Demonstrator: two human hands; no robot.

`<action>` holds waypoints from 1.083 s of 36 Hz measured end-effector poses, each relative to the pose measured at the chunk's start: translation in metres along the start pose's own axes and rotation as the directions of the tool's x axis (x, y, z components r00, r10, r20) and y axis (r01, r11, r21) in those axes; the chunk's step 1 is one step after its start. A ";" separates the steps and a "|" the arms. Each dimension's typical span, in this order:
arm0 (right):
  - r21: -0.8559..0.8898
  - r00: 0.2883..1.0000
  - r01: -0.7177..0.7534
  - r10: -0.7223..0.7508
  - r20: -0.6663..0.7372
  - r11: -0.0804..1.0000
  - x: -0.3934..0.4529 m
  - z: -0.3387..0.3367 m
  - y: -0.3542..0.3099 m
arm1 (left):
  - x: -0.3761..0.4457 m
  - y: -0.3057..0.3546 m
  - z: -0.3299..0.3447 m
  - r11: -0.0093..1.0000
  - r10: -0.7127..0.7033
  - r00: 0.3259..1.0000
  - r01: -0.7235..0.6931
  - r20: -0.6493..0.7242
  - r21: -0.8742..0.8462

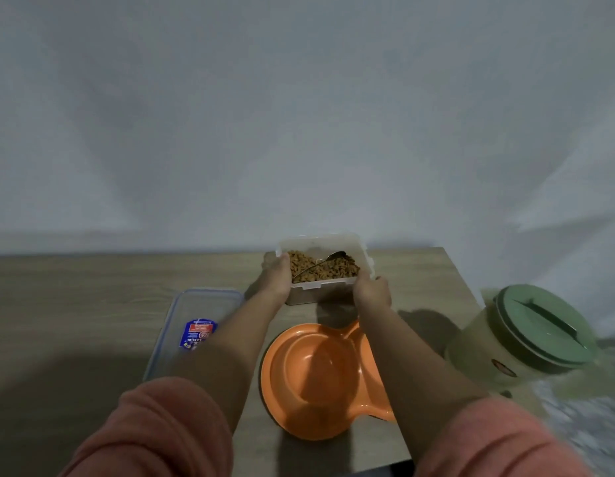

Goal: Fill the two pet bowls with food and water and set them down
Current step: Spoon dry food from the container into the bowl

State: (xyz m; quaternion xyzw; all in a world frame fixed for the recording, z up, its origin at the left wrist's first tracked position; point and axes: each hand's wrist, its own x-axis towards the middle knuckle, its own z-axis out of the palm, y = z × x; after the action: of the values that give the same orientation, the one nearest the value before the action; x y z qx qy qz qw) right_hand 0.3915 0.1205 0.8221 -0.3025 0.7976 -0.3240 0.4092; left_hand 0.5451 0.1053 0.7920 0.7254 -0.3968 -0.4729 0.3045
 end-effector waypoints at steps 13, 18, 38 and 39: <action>-0.126 0.993 0.100 -0.090 0.081 0.987 0.013 0.002 0.000 | 0.048 -0.042 0.015 0.977 -0.011 0.999 0.017 0.030 -0.211; -0.158 0.978 0.178 -0.157 0.136 0.971 -0.005 -0.006 -0.008 | 0.022 -0.032 -0.003 0.930 -0.055 0.998 0.045 -0.018 -0.364; -0.049 0.792 0.514 -0.452 0.410 0.856 -0.131 -0.063 -0.018 | -0.191 -0.029 -0.068 0.563 0.008 0.979 -0.173 -0.204 -0.808; -0.038 0.774 0.539 -0.477 0.417 0.841 -0.140 -0.067 -0.019 | -0.197 -0.031 -0.070 0.562 0.017 0.976 -0.187 -0.215 -0.805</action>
State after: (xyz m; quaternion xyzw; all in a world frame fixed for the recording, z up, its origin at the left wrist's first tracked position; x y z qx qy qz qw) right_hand 0.4056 0.2318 0.9309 -0.5963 0.6103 -0.2921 0.4321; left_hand 0.5720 0.2960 0.8801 0.5167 -0.1433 -0.5156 0.6683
